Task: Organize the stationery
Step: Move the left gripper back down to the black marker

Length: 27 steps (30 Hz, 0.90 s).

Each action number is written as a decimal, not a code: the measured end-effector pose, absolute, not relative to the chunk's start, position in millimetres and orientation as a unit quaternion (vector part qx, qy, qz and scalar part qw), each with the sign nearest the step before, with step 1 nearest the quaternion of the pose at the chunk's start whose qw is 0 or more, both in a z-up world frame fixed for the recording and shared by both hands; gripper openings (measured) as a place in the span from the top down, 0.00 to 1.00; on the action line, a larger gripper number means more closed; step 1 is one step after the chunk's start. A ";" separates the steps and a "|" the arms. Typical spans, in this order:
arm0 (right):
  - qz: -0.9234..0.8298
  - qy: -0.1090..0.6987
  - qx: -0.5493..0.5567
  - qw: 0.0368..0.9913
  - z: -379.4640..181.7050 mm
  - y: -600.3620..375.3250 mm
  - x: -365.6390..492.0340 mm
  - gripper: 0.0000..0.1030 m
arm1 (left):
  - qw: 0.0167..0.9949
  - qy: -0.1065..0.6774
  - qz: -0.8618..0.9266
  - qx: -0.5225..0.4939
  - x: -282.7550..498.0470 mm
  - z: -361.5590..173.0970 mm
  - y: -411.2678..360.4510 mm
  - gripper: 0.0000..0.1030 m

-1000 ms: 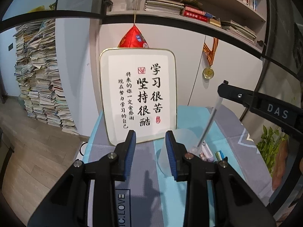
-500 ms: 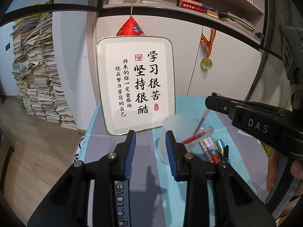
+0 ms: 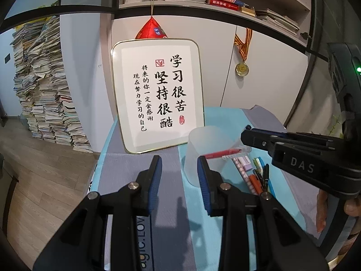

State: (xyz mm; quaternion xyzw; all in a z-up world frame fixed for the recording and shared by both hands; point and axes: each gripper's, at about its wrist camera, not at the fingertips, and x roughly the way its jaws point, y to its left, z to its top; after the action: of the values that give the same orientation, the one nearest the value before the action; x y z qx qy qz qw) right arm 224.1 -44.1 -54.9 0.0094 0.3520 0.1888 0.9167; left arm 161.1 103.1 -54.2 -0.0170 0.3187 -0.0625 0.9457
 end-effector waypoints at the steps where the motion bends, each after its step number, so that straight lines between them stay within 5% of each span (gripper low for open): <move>1: 0.190 0.353 0.010 0.916 -55.0 -45.0 222.5 0.90 | 0.945 0.320 -0.064 -0.016 159.7 -54.6 101.7 0.71; 13: 0.155 0.348 0.047 0.923 -53.0 -95.9 187.0 0.90 | 0.933 0.344 -0.106 0.013 140.2 -68.2 61.8 0.63; 27: 0.089 0.444 0.119 0.883 -121.5 -179.2 178.6 0.90 | 0.887 0.412 -0.195 0.075 145.2 -119.4 -21.8 0.64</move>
State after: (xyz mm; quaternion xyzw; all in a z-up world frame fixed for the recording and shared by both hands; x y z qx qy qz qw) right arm 178.6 -179.2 -121.5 0.1191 0.4443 0.0894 0.8834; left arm 145.2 -21.8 -119.4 0.0748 0.4124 -0.1945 0.8868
